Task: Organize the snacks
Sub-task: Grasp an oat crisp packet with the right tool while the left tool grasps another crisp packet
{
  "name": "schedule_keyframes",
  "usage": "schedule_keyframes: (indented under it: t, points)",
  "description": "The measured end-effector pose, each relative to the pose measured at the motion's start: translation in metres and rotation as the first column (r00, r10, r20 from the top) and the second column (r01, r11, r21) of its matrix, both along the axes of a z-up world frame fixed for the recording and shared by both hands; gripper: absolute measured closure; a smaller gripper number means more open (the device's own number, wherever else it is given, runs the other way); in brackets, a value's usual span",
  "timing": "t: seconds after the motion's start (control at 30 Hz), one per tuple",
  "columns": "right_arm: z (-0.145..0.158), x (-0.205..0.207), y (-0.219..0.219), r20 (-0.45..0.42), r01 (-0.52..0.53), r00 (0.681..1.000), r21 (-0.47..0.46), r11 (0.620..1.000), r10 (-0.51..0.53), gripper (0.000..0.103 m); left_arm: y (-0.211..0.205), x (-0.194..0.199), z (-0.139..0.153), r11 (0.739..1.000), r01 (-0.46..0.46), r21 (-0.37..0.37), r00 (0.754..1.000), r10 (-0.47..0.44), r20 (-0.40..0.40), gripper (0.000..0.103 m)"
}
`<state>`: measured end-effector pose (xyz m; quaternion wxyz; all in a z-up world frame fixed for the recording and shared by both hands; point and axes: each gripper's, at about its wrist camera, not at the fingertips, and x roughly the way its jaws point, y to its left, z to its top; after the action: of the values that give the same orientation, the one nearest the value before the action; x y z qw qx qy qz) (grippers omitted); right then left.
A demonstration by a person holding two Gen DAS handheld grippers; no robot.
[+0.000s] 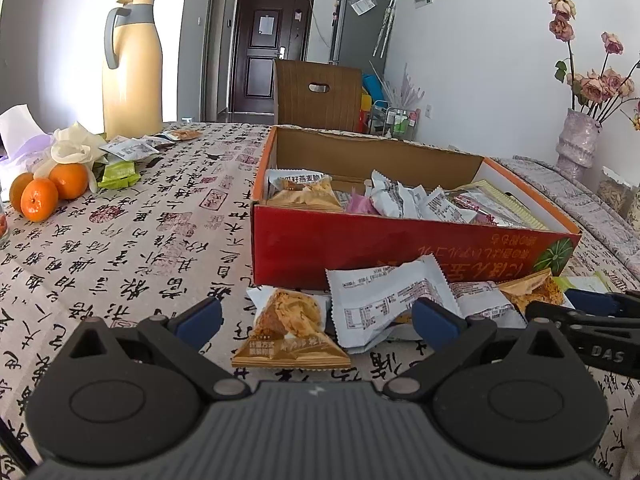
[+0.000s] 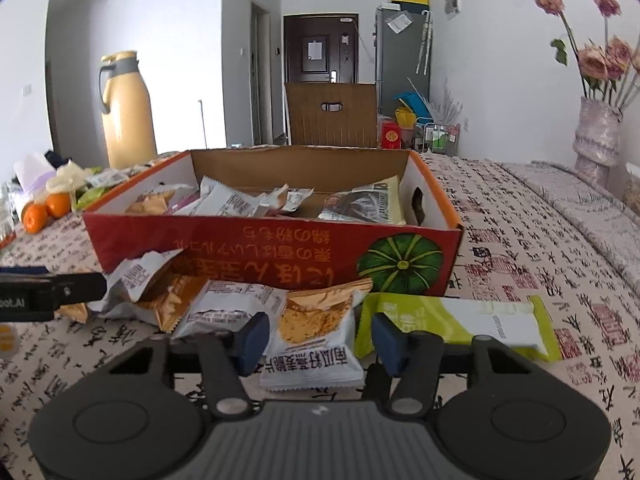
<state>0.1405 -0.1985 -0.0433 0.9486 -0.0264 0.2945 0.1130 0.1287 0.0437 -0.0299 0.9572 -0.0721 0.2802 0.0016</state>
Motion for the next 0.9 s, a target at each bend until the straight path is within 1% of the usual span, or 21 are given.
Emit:
schedule_keyframes:
  t: [0.03,0.2,0.33,0.57,0.67,0.9]
  points:
    - [-0.001,0.001,0.003,0.000,-0.008,1.000,-0.016,1.000,0.008,0.058,0.000,0.000,0.000,1.000,-0.001,-0.001,1.000,0.001,0.000,0.000]
    - [-0.007,0.001,0.017,0.007,-0.031,0.999,-0.099,0.995,0.032,0.057,0.001,0.000,-0.001,1.000,-0.005,-0.010,1.000,0.005,-0.006,0.000]
    - [-0.011,0.002,0.020,-0.011,-0.044,0.999,-0.119,0.992,0.043,0.055,0.001,0.000,-0.001,1.000,-0.003,-0.011,1.000,0.003,-0.005,0.000]
    - [-0.012,0.002,0.019,-0.011,-0.044,0.999,-0.118,0.992,0.043,0.056,0.001,0.000,-0.002,1.000,-0.006,-0.013,1.000,0.006,-0.006,0.000]
    - [-0.011,0.000,0.016,0.001,-0.032,0.999,-0.096,0.995,0.032,0.057,0.001,0.000,-0.002,1.000,-0.008,-0.014,1.000,0.008,-0.007,0.000]
    - [-0.008,-0.007,0.006,0.064,0.006,0.998,-0.043,0.999,-0.003,0.058,0.002,0.000,-0.003,1.000,-0.018,-0.015,1.000,0.018,-0.009,0.000]
